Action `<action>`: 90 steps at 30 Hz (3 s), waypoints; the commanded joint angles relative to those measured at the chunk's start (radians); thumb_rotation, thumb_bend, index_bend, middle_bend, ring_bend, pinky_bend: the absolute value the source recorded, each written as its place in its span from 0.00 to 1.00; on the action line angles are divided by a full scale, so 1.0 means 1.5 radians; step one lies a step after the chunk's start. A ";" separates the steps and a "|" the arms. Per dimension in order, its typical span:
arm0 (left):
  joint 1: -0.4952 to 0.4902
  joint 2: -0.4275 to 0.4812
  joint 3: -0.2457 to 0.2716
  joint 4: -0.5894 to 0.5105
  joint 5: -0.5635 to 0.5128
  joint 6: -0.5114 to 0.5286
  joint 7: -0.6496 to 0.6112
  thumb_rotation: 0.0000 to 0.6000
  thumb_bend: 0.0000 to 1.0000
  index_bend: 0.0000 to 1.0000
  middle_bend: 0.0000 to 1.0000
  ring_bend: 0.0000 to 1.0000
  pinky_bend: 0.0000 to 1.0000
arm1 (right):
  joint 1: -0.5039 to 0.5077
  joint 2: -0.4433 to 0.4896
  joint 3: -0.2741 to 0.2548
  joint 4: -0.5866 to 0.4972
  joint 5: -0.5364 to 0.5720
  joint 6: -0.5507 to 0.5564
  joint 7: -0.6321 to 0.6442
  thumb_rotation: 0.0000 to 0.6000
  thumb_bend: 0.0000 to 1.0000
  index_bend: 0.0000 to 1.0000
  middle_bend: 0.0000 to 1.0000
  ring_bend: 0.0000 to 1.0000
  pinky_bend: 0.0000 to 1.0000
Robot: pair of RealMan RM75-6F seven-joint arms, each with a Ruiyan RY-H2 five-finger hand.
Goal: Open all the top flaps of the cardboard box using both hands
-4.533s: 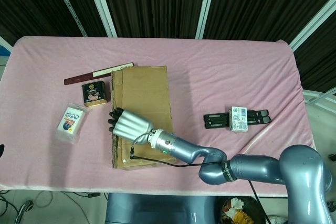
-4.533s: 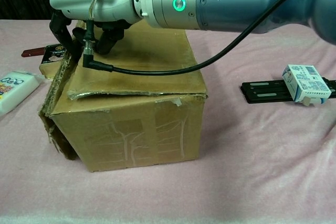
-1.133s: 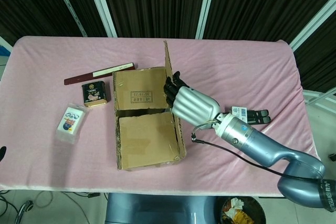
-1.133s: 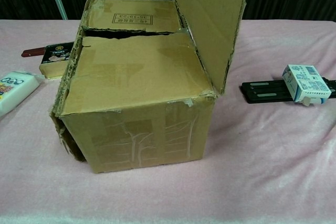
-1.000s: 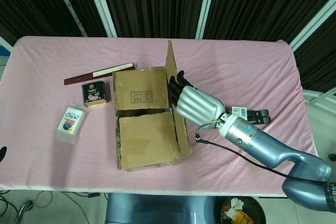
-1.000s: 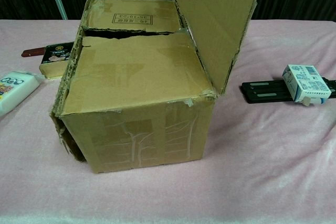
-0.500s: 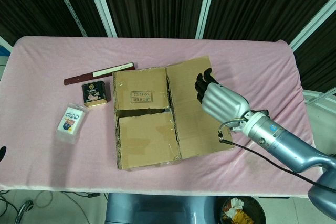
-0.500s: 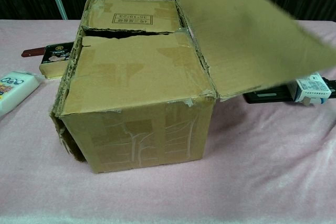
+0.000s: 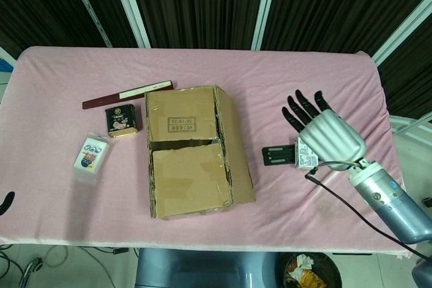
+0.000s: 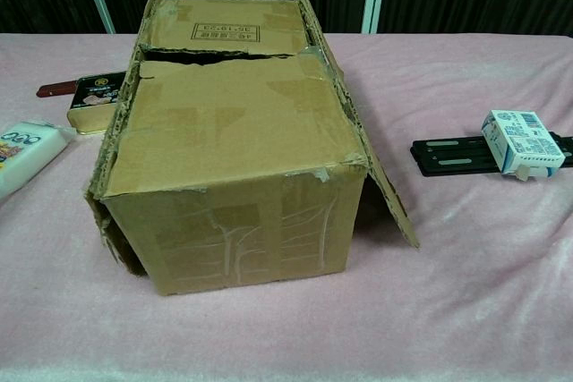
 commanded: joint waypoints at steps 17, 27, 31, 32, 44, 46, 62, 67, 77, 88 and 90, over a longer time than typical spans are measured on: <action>-0.189 0.141 -0.077 -0.408 -0.140 -0.266 0.213 1.00 0.47 0.05 0.04 0.01 0.10 | -0.284 -0.247 -0.037 0.161 -0.009 0.315 0.224 1.00 0.33 0.00 0.00 0.00 0.23; -0.505 0.098 -0.182 -0.449 -0.574 -0.453 0.413 1.00 0.73 0.09 0.11 0.07 0.19 | -0.299 -0.258 -0.017 0.202 0.002 0.289 0.296 1.00 0.33 0.00 0.00 0.00 0.23; -0.616 0.047 -0.191 -0.417 -0.718 -0.457 0.464 1.00 0.78 0.14 0.20 0.15 0.26 | -0.304 -0.255 -0.010 0.208 0.008 0.281 0.315 1.00 0.33 0.00 0.00 0.00 0.23; -0.647 0.030 -0.193 -0.405 -0.758 -0.455 0.472 1.00 0.79 0.15 0.22 0.16 0.27 | -0.305 -0.254 -0.008 0.211 0.008 0.279 0.320 1.00 0.33 0.00 0.00 0.00 0.23; -0.813 -0.091 -0.180 -0.322 -0.937 -0.443 0.498 1.00 0.85 0.22 0.32 0.24 0.36 | -0.315 -0.254 0.009 0.221 0.012 0.268 0.337 1.00 0.33 0.00 0.00 0.00 0.23; -0.824 -0.104 -0.172 -0.312 -0.958 -0.447 0.496 1.00 0.85 0.22 0.33 0.25 0.37 | -0.316 -0.253 0.012 0.221 0.013 0.268 0.340 1.00 0.33 0.00 0.00 0.00 0.23; -0.819 -0.088 -0.199 -0.358 -0.966 -0.438 0.402 1.00 0.88 0.26 0.40 0.31 0.43 | -0.323 -0.255 0.022 0.217 0.002 0.264 0.342 1.00 0.34 0.00 0.00 0.00 0.23; -0.797 -0.040 -0.235 -0.420 -0.968 -0.451 0.337 1.00 0.88 0.26 0.40 0.31 0.44 | -0.325 -0.255 0.024 0.214 -0.004 0.263 0.342 1.00 0.34 0.00 0.00 0.00 0.23; -0.753 0.056 -0.315 -0.517 -0.964 -0.506 0.194 1.00 0.88 0.26 0.40 0.31 0.44 | -0.328 -0.258 0.024 0.210 -0.016 0.260 0.337 1.00 0.34 0.00 0.00 0.00 0.23; -0.743 0.103 -0.349 -0.550 -0.939 -0.627 0.069 1.00 0.86 0.26 0.40 0.31 0.44 | -0.331 -0.257 0.028 0.206 -0.014 0.252 0.337 1.00 0.34 0.00 0.00 0.00 0.23; -0.743 0.109 -0.351 -0.550 -0.933 -0.663 0.049 1.00 0.86 0.26 0.40 0.31 0.44 | -0.331 -0.257 0.028 0.205 -0.015 0.250 0.336 1.00 0.34 0.00 0.00 0.00 0.23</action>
